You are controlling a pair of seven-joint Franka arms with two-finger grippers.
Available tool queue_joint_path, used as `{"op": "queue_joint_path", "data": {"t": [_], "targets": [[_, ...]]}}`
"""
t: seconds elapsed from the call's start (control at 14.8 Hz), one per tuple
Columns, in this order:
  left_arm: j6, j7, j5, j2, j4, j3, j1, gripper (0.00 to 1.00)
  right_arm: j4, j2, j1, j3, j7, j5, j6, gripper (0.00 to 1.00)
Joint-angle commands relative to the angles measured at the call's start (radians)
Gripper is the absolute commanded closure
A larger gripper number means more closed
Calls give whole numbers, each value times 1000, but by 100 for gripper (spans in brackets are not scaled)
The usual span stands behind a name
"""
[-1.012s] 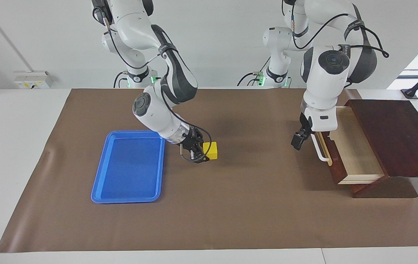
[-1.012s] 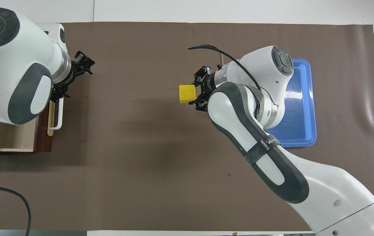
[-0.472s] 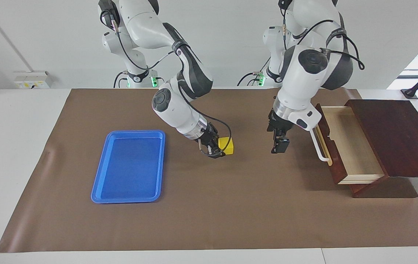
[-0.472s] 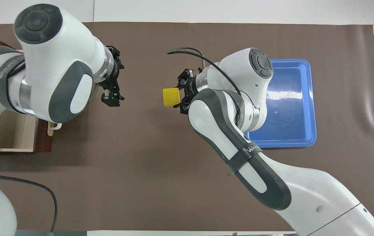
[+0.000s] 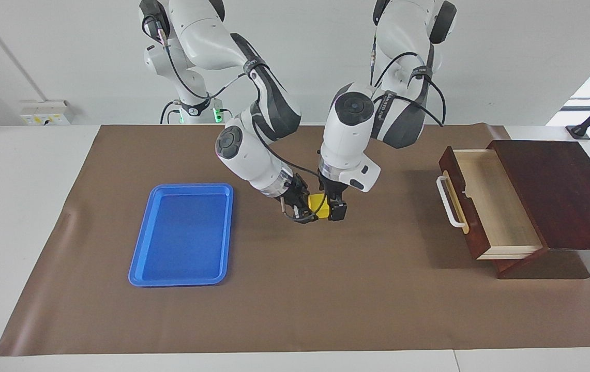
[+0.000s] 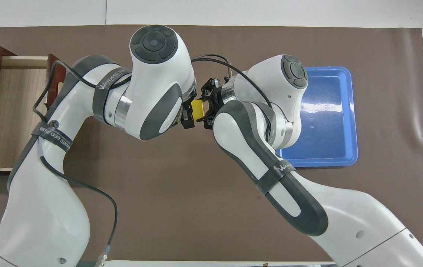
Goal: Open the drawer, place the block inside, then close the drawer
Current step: 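Grasp the cube with the left gripper and open the right gripper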
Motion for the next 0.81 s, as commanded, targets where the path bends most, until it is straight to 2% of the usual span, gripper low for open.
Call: {"op": "queue_joint_path", "data": {"t": [0.0, 0.74], "targets": [[-31, -48, 9, 14, 43, 18, -11, 0, 15, 11, -1, -1, 14, 5, -1, 100], [-14, -49, 46, -9, -33, 18, -62, 0, 15, 11, -7, -2, 13, 5, 0, 100]]}}
